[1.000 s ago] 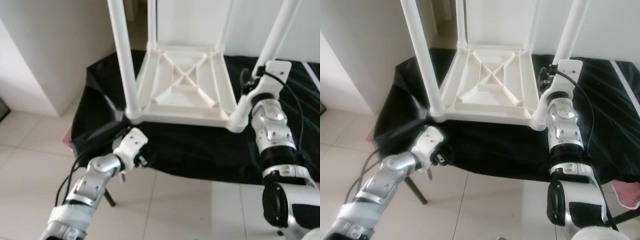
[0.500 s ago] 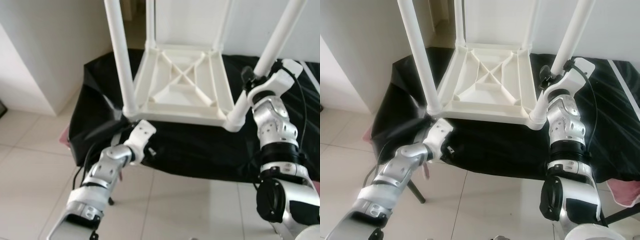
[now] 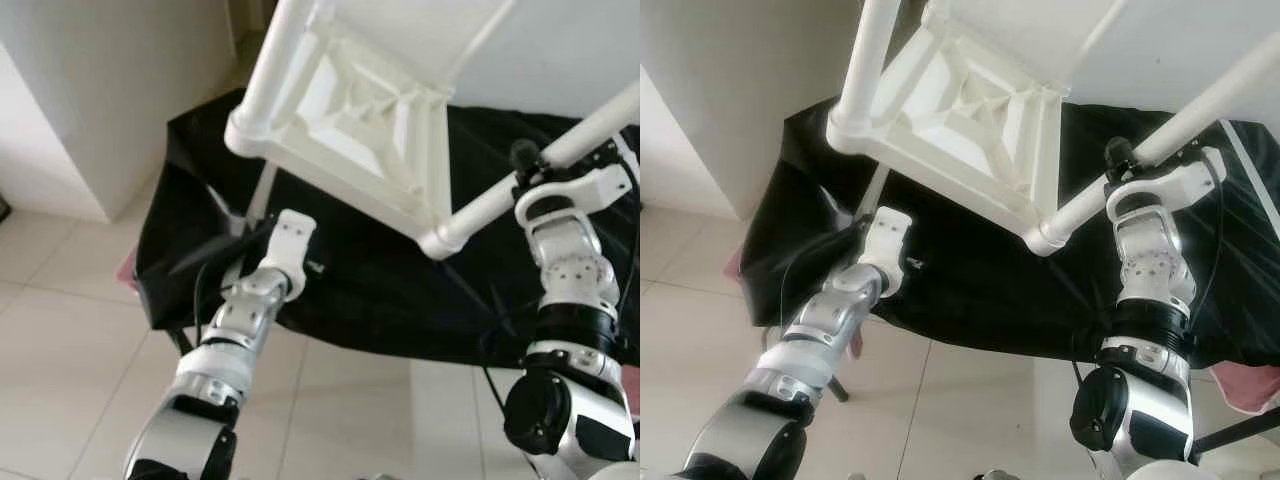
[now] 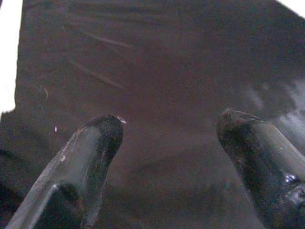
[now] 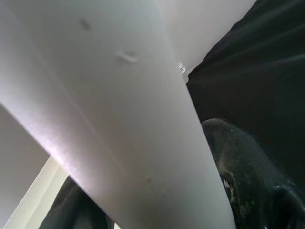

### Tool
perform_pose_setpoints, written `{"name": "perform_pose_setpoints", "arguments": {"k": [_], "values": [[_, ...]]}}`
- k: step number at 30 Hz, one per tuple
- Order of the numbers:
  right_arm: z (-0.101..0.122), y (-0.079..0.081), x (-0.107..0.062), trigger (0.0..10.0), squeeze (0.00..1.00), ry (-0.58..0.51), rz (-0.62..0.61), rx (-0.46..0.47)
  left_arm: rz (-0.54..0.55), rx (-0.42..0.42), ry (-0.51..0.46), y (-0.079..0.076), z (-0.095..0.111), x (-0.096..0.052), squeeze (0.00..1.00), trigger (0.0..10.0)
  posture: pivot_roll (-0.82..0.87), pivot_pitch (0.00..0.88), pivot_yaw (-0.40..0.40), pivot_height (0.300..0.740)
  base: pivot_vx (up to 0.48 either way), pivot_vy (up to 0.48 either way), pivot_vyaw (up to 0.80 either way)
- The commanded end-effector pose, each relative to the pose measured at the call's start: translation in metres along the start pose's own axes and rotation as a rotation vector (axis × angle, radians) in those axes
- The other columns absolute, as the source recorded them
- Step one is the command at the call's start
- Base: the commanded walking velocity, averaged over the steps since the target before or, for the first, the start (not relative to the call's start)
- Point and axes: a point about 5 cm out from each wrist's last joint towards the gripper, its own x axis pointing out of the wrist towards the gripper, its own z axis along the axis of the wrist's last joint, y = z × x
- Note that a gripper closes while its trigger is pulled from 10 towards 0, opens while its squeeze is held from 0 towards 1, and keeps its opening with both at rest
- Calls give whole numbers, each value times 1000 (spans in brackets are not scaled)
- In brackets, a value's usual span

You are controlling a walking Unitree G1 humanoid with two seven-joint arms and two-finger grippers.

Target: Building children table

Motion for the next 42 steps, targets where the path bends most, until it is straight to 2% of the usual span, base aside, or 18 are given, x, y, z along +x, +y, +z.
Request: {"name": "perform_pose_setpoints", "arguments": {"k": [1,5,6,9,12,15,16,17,18,20,21,30,31,35,37,38,39,42], "values": [[-7,-7,-8,10000,0,21,12,161,91,7,2,8,2,5,0,10000,-58,36,-5,740,0,0,0],[-13,-20,-18,10000,0,49,-12,194,205,-36,-24,22,17,12,0,10000,-57,40,-8,740,0,0,0],[-20,-30,-27,10000,0,73,-33,233,277,-66,-63,33,35,16,0,10000,-56,43,-9,740,0,0,0],[-22,-34,-30,10000,0,82,-40,251,300,-80,-83,38,44,16,0,10000,-56,45,-8,740,0,0,0],[-42,-57,-53,10000,0,124,-77,374,380,-143,-212,59,92,16,0,10000,-58,52,-5,740,0,0,0],[-50,-66,-64,10000,0,136,-94,407,367,-187,-287,62,116,15,0,10000,-59,56,-3,740,0,0,0],[-55,-71,-70,10000,0,139,-108,422,319,-233,-336,57,133,15,0,10000,-60,59,-1,740,0,0,0],[-55,-71,-70,10000,0,139,-108,422,319,-233,-336,57,133,15,0,10000,-60,59,-1,740,0,0,0],[-61,-79,-78,10000,0,142,-128,439,248,-292,-395,49,153,16,0,10000,-62,63,3,740,0,0,0],[-62,-80,-81,10000,0,144,-133,442,229,-308,-410,47,159,16,0,10000,-62,63,3,740,0,0,0],[-67,-91,-89,10000,0,126,-166,472,128,-337,-475,29,180,17,0,10000,-67,66,8,740,0,0,0],[-69,-107,-113,10000,0,54,-228,450,-45,-316,-544,-9,209,18,0,10000,-72,89,17,740,0,0,0],[-68,-111,-120,10000,1000,21,-255,433,-69,-301,-555,-15,213,18,0,10000,-70,96,20,740,0,0,0],[-66,-118,-134,10000,1000,-25,-300,431,-96,-298,-561,-22,217,17,0,10000,-67,100,21,740,0,0,0],[-61,-127,-160,10000,1000,-81,-407,342,-122,-287,-572,-28,222,16,0,10000,-61,109,27,740,0,0,0],[-60,-128,-166,10000,0,-94,-434,315,-127,-284,-575,-29,223,16,0,10000,-61,109,27,740,0,0,0],[-58,-126,-178,10000,0,-93,-437,247,-134,-271,-578,-30,224,16,0,10000,-62,114,32,740,0,0,0],[-59,-123,-185,10000,0,-74,-430,218,-137,-266,-581,-31,225,15,0,10000,-64,119,37,740,0,0,0]]}}
